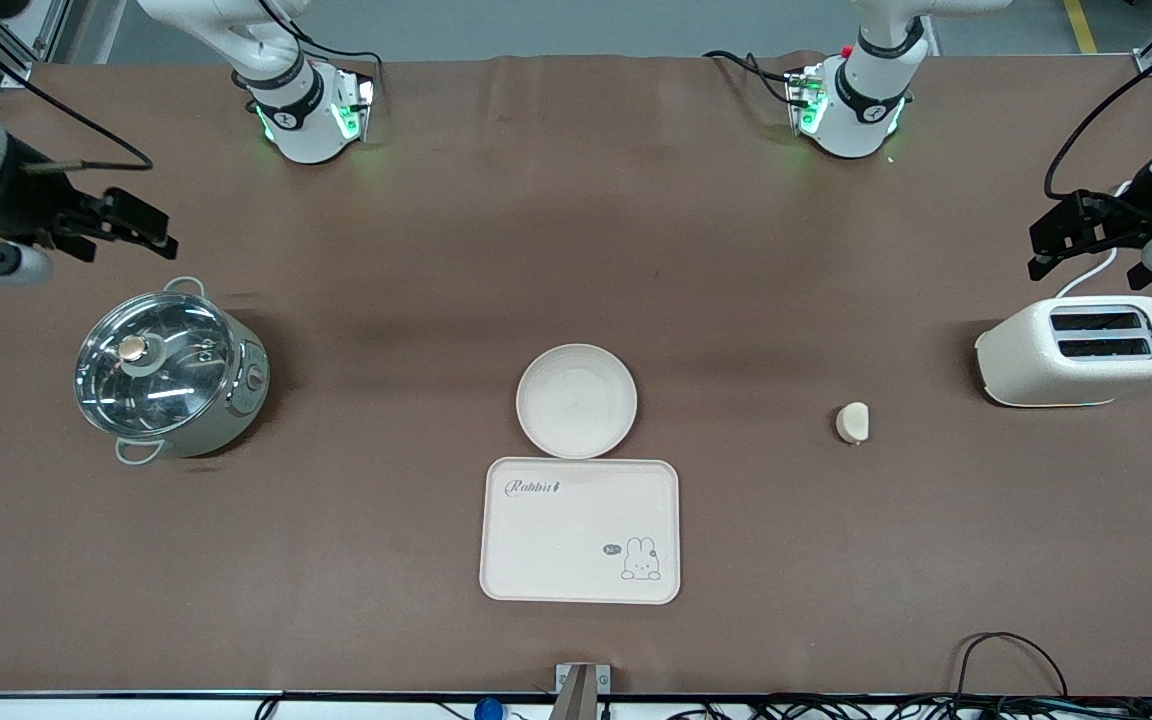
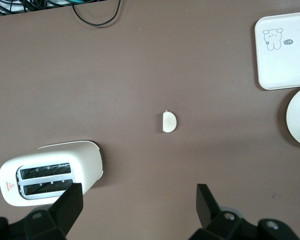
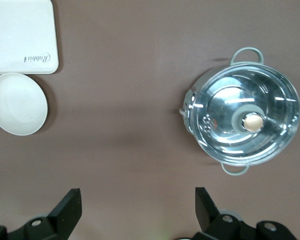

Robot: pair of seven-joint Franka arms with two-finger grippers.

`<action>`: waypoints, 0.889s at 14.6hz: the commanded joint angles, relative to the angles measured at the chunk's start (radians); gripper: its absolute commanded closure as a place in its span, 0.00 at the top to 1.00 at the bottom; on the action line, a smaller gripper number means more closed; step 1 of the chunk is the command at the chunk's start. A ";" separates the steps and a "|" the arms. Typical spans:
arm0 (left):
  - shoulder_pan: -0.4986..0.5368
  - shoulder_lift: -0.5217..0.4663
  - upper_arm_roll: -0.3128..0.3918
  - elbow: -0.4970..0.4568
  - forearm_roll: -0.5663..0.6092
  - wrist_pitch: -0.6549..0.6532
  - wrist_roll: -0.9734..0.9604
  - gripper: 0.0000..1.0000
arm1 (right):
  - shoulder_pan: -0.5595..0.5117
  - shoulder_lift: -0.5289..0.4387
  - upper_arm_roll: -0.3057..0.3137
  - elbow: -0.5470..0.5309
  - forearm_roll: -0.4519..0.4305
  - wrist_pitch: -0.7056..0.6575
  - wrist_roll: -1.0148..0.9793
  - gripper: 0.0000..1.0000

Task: Place bun in plate and plate on tray
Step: 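Reach the left gripper toward the bun while the right gripper reaches the plate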

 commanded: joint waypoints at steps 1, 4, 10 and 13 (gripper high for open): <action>0.000 0.020 0.015 0.046 0.005 -0.029 0.026 1.00 | 0.025 0.022 -0.007 -0.005 0.011 0.033 0.030 1.00; 0.000 0.022 0.015 0.047 0.000 -0.030 0.028 1.00 | 0.008 0.037 -0.015 0.007 -0.001 0.044 0.013 1.00; -0.017 0.277 0.003 0.000 -0.069 0.035 0.020 1.00 | 0.040 0.129 -0.009 -0.002 0.080 0.185 0.104 1.00; -0.022 0.470 0.000 0.000 -0.087 0.119 0.022 1.00 | 0.112 0.245 -0.009 -0.005 0.081 0.314 0.192 1.00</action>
